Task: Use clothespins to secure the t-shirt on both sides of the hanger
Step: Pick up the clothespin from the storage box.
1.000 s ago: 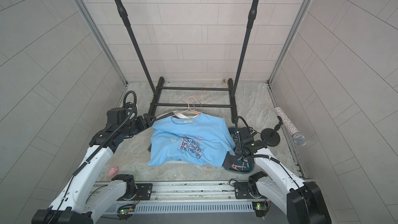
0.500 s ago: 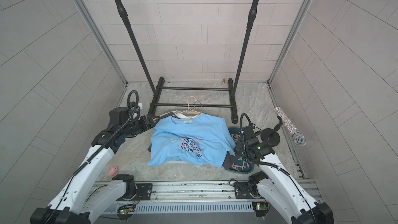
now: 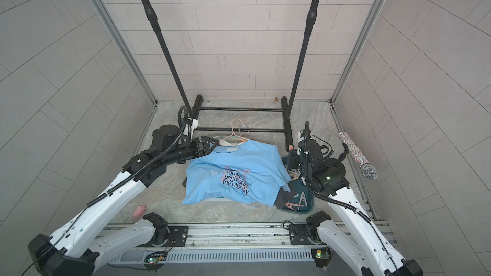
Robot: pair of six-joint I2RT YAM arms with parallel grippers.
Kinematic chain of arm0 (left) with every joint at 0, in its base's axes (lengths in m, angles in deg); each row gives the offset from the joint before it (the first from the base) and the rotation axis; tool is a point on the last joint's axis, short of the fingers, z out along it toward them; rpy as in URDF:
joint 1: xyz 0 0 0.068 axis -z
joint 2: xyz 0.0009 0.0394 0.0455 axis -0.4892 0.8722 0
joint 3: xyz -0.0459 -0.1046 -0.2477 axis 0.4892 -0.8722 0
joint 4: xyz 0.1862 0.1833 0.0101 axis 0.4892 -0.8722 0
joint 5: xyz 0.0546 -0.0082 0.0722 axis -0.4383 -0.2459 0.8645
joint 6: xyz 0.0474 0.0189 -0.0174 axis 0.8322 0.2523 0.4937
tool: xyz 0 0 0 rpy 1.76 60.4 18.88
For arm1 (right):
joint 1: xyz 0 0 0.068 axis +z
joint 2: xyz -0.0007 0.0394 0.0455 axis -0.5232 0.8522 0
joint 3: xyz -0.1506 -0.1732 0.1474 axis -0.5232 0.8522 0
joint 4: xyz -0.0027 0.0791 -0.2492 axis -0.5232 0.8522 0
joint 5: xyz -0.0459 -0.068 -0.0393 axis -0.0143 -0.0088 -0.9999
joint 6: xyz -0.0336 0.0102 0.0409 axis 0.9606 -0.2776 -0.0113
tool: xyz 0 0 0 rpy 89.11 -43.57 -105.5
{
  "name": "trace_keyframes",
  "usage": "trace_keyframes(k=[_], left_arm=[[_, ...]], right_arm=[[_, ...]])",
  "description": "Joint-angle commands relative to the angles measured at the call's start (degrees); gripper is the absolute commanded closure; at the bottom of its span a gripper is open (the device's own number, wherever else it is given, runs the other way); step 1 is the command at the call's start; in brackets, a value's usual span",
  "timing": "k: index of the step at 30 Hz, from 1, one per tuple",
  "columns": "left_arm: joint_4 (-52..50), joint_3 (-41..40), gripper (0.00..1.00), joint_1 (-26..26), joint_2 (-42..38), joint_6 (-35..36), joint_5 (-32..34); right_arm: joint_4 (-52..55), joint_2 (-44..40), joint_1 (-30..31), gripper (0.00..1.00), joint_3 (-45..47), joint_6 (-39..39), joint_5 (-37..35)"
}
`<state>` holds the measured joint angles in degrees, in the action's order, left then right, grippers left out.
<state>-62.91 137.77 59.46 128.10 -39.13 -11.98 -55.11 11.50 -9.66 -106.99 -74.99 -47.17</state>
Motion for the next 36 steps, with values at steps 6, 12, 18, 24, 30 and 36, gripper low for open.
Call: trace_keyframes(k=[6,12,18,24,30,36], left_arm=[[7.2,-0.3,0.32,3.5,1.7,-20.0,-0.3],[3.7,0.2,0.33,6.8,2.8,-30.1,3.2],[0.9,3.2,0.33,8.3,6.5,-36.4,1.2],[-4.0,5.7,0.33,8.4,9.9,-40.3,-0.1],[-4.0,6.0,0.38,9.4,11.7,-43.2,-0.6],[-0.3,5.5,0.47,9.6,13.2,-45.7,-3.9]], right_arm=[[-20.5,2.0,14.1,0.83,-0.9,12.3,0.1],[-27.5,5.9,21.8,0.82,0.2,25.0,-5.1],[-29.4,12.8,30.2,0.83,-1.4,38.7,-14.1],[-32.8,16.7,33.8,0.83,-0.6,44.7,-15.5],[-34.9,19.0,37.8,0.83,-0.7,48.8,-19.3],[-36.1,20.4,40.0,0.81,-1.1,48.8,-19.8]])
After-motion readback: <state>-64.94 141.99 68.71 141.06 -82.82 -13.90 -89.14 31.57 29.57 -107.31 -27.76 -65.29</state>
